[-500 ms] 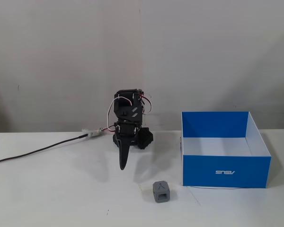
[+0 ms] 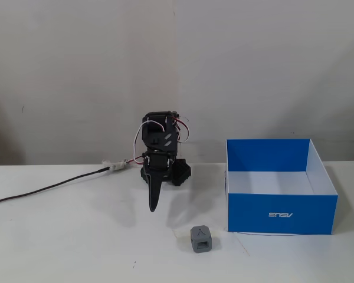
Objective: Pick the gray block and keep it in the box.
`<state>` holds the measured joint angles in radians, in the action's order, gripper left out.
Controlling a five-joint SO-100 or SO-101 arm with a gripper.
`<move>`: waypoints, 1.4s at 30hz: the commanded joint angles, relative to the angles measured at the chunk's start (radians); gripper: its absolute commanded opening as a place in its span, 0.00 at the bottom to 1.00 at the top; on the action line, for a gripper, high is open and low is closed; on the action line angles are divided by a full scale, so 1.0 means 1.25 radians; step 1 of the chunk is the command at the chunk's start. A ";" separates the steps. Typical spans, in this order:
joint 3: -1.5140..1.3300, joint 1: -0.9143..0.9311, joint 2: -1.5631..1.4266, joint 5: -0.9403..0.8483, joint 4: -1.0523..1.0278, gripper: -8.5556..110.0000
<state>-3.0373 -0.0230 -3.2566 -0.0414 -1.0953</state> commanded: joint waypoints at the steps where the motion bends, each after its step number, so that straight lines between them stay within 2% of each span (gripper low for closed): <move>1: -0.009 -0.004 -0.137 -0.005 0.011 0.07; 42: -0.011 -0.039 -0.137 -0.005 0.018 0.07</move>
<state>-3.0434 -0.0583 -3.2566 -0.0414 -1.0953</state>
